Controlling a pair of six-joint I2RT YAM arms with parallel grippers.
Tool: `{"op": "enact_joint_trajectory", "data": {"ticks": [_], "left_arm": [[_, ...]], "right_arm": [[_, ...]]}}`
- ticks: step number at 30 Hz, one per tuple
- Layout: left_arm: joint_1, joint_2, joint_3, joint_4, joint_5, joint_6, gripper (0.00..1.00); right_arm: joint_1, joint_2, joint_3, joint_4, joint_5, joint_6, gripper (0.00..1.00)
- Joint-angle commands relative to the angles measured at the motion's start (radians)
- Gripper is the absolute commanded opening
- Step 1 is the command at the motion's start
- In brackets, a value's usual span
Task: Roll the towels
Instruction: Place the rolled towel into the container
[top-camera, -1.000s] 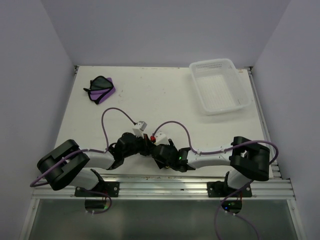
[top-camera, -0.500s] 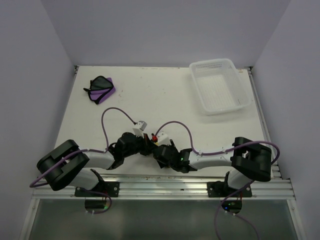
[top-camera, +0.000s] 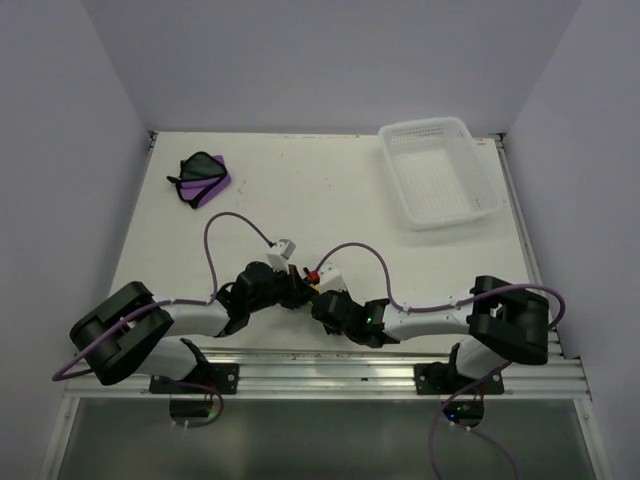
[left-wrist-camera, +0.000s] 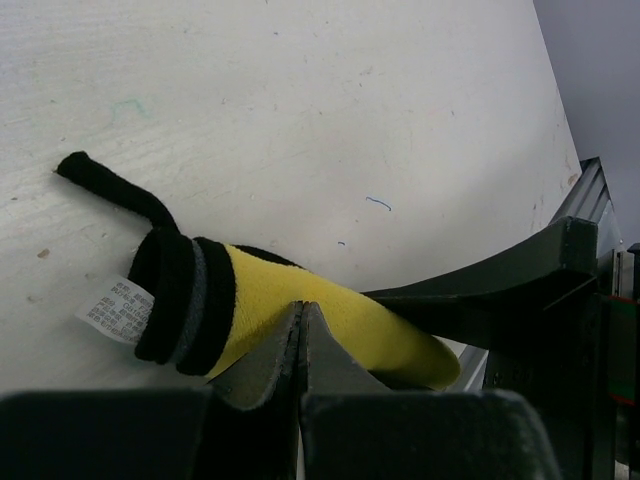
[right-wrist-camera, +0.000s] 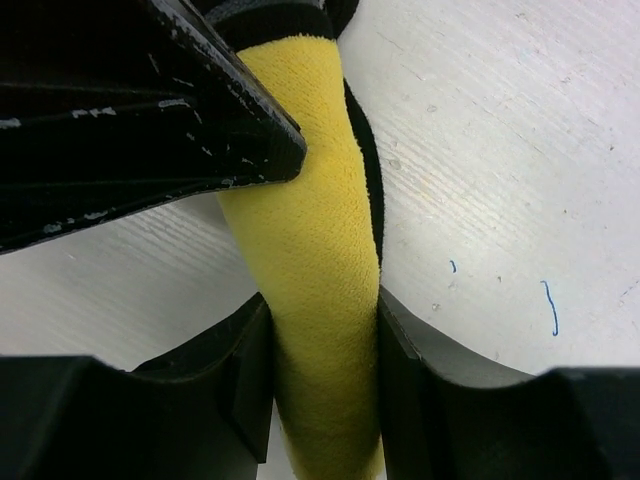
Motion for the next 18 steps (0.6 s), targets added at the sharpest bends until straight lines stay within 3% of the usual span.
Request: {"op": "enact_joint_trajectory", "data": {"ticks": [1,12,18], "left_arm": [[-0.003,-0.018,0.042,-0.046,-0.035,0.031,0.00],[0.052,-0.139,0.126,-0.265,-0.107,0.090,0.06],[0.114,-0.231,0.195,-0.426,-0.150,0.136,0.22]], "right_arm": [[0.000,-0.043,-0.013,0.009,0.029,0.015,0.42],[0.001,-0.135,-0.076,0.007,0.018,0.028,0.41],[0.001,-0.210,-0.122,0.015,0.023,0.042,0.41]]}}
